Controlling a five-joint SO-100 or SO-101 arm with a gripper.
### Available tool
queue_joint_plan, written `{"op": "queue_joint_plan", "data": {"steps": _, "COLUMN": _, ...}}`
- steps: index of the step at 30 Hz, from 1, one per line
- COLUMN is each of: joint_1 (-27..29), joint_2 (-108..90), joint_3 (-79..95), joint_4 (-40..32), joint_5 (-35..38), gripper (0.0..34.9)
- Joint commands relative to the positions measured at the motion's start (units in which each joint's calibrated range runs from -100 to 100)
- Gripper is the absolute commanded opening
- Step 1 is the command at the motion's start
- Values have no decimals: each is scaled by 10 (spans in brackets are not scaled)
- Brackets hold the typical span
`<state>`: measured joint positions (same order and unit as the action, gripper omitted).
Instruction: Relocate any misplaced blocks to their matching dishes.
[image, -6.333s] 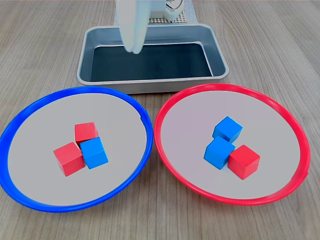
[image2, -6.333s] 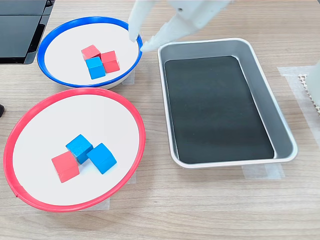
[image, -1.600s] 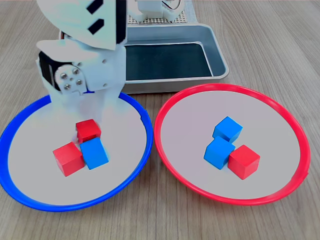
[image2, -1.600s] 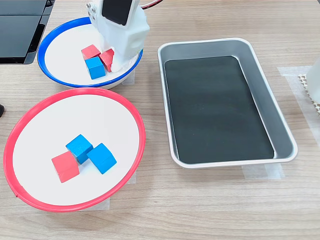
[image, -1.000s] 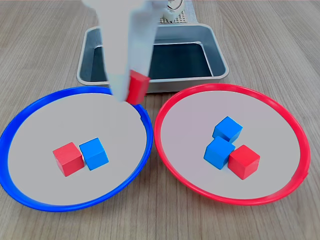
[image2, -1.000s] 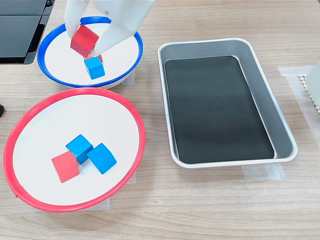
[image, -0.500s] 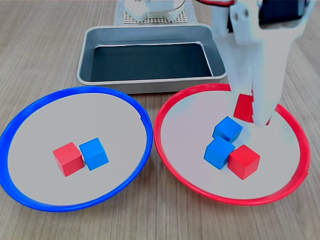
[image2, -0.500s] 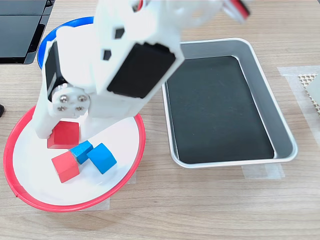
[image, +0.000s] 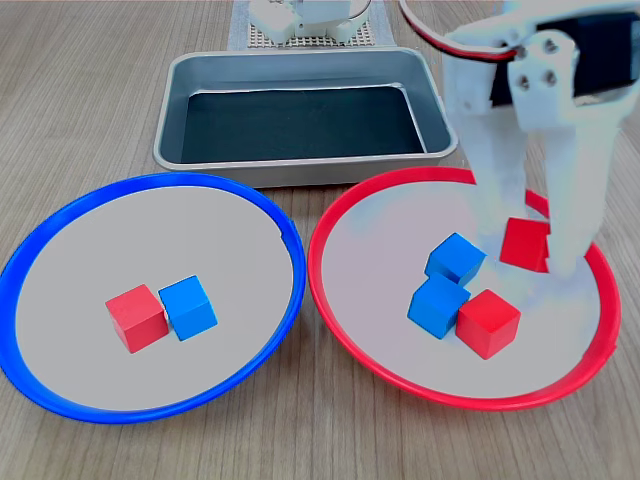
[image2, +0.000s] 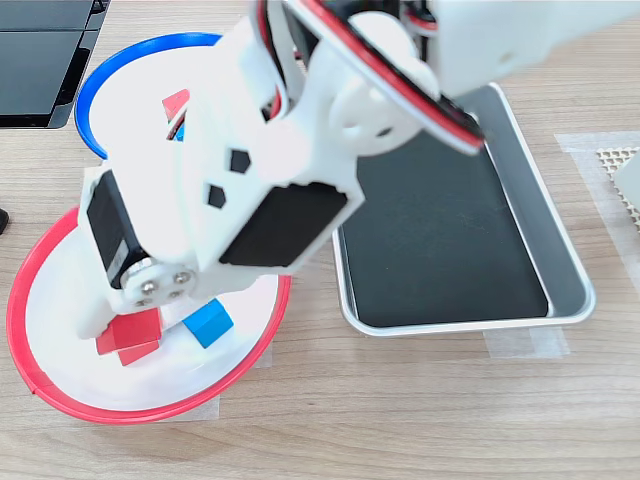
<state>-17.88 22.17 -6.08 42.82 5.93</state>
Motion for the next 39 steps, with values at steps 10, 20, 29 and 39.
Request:
{"op": "queue_joint_plan", "data": {"steps": 10, "joint_1": -12, "joint_2": 0, "joint_3": 15, "joint_4": 17, "joint_5": 24, "gripper": 32}}
{"op": "queue_joint_plan", "data": {"steps": 20, "joint_1": -11, "joint_2": 6, "joint_3": 10, "joint_4": 39, "joint_5": 30, "gripper": 78}}
{"op": "queue_joint_plan", "data": {"steps": 29, "joint_1": -12, "joint_2": 6, "joint_3": -5, "joint_4": 61, "joint_5": 46, "gripper": 135}}
{"op": "queue_joint_plan", "data": {"steps": 39, "joint_1": -10, "joint_2": -33, "joint_3": -7, "joint_4": 89, "joint_5": 56, "gripper": 134}}
